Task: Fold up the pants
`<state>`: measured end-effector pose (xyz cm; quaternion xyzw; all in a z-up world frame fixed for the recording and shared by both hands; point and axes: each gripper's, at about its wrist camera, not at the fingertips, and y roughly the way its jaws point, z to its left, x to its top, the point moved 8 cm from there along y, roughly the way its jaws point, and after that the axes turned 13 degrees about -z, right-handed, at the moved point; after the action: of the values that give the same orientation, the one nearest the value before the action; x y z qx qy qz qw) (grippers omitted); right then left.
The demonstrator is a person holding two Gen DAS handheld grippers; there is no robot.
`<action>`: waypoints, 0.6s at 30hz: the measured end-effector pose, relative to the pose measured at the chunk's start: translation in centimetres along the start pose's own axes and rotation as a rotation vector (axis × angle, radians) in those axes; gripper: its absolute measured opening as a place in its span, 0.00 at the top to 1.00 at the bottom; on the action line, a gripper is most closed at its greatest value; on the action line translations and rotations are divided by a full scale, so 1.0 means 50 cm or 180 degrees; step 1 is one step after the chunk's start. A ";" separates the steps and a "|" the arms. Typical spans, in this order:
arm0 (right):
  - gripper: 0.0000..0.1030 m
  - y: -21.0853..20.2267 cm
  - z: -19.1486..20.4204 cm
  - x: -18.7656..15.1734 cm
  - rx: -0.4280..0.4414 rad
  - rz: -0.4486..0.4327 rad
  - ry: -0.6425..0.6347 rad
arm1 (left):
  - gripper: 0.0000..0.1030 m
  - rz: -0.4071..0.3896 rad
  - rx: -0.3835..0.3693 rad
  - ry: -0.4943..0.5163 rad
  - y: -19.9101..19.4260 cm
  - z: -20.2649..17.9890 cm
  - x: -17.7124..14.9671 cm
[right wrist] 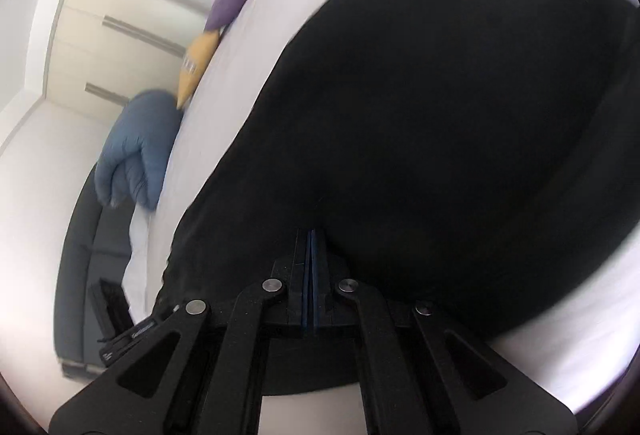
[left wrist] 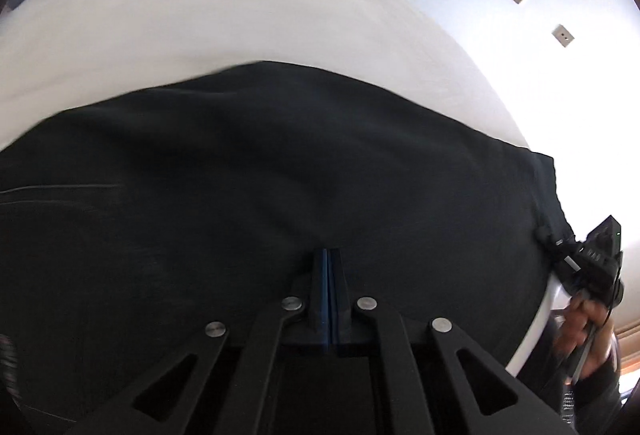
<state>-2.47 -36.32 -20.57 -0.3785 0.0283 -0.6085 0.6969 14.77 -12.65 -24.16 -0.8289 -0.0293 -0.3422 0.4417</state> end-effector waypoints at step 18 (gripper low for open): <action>0.23 -0.158 -0.139 0.195 -0.0029 -0.0848 0.1168 | 0.56 -0.0350 -0.0079 -0.0172 -0.065 -0.019 0.001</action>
<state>-9.97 -47.99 -16.95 -0.2650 0.1071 -0.7536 0.5919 13.15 -11.38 -21.46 -0.8403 -0.0825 -0.3438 0.4109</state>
